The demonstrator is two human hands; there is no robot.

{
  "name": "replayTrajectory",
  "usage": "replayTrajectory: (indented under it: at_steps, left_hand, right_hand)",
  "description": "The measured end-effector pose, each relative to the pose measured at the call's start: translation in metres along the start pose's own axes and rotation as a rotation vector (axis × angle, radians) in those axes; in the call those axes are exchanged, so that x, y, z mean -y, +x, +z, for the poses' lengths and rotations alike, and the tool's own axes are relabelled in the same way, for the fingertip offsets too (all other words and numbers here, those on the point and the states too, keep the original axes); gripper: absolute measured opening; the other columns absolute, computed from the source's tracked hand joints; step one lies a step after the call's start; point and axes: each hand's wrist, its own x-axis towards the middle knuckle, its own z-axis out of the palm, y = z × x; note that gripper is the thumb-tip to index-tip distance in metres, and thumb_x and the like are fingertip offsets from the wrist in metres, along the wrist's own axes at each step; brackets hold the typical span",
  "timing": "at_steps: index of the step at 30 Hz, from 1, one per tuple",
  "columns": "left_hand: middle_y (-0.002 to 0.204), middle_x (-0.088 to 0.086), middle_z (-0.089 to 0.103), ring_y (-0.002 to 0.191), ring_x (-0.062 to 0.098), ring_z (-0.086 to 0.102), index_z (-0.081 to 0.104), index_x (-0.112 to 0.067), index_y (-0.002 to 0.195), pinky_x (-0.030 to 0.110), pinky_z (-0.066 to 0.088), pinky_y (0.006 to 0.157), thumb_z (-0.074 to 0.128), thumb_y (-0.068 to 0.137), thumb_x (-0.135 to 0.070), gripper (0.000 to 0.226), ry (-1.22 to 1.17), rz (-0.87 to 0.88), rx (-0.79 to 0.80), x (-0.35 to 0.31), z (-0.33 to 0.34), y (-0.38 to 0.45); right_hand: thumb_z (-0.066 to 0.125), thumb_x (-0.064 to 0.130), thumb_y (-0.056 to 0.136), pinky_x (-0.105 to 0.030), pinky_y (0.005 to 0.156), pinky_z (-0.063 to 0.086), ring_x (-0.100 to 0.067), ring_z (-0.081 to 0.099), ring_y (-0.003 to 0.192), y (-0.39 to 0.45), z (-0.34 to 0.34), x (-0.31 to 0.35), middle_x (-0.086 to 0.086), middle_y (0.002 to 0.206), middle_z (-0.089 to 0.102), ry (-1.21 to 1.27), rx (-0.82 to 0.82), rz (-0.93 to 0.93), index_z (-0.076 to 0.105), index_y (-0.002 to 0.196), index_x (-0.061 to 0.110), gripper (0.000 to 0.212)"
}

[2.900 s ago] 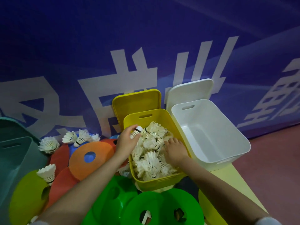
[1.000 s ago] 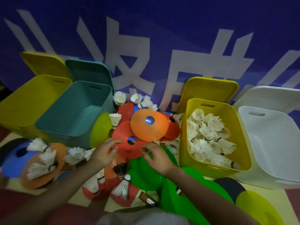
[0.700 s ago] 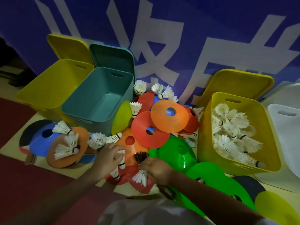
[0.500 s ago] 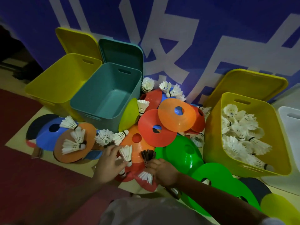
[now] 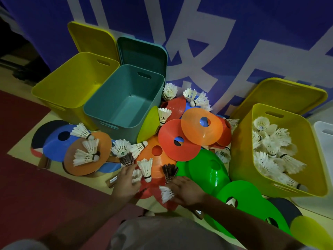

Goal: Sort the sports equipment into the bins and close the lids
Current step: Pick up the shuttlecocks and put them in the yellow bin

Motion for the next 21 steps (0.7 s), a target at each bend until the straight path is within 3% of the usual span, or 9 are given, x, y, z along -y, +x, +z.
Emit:
replayTrajectory:
  at_steps: [4, 9, 12, 15, 21]
  left_hand:
    - [0.122, 0.011, 0.051, 0.110, 0.026, 0.053, 0.055, -0.013, 0.131, 0.030, 0.043, 0.087, 0.045, 0.063, -0.049, 0.077, -0.047, 0.028, -0.012, 0.002, 0.001, -0.004]
    - [0.118, 0.010, 0.056, 0.110, 0.024, 0.052, 0.058, -0.010, 0.126, 0.026, 0.037, 0.085, 0.043, 0.063, -0.052, 0.077, -0.074, 0.036, -0.057, 0.001, -0.001, -0.011]
    - [0.115, 0.010, 0.055, 0.108, 0.022, 0.052, 0.056, -0.012, 0.129, 0.025, 0.035, 0.082, 0.046, 0.061, -0.054, 0.080, -0.097, -0.016, -0.074, -0.002, -0.004, -0.014]
    - [0.119, 0.010, 0.052, 0.110, 0.022, 0.052, 0.054, -0.013, 0.131, 0.026, 0.037, 0.085, 0.056, 0.065, -0.042, 0.071, -0.124, -0.054, -0.081, -0.002, -0.005, -0.017]
    - [0.117, 0.004, 0.051, 0.106, 0.017, 0.053, 0.054, -0.015, 0.129, 0.031, 0.047, 0.084, 0.051, 0.060, -0.057, 0.080, -0.198, -0.044, -0.042, 0.006, -0.004, -0.025]
  right_hand:
    - [0.043, 0.045, 0.094, -0.029, 0.079, 0.051, -0.022, 0.060, 0.095, -0.002, -0.005, 0.008, -0.006, 0.106, 0.062, 0.195, -0.043, 0.083, 0.046, 0.127, 0.018, 0.043]
    - [0.039, 0.048, 0.097, -0.034, 0.092, 0.045, -0.022, 0.056, 0.112, 0.006, -0.011, 0.011, -0.005, 0.125, 0.061, 0.331, -0.090, 0.218, 0.046, 0.138, 0.021, 0.050]
    - [0.046, 0.045, 0.094, -0.035, 0.093, 0.045, -0.020, 0.055, 0.112, 0.010, -0.012, 0.013, -0.002, 0.125, 0.062, 0.360, -0.112, 0.266, 0.047, 0.138, 0.024, 0.048]
    - [0.048, 0.044, 0.093, -0.030, 0.089, 0.045, -0.019, 0.055, 0.110, 0.013, -0.011, 0.017, -0.001, 0.122, 0.063, 0.385, -0.133, 0.272, 0.048, 0.137, 0.026, 0.047]
    - [0.048, 0.048, 0.093, -0.033, 0.089, 0.046, -0.019, 0.055, 0.112, 0.013, 0.001, 0.017, -0.001, 0.122, 0.061, 0.388, -0.138, 0.297, 0.045, 0.139, 0.027, 0.051]
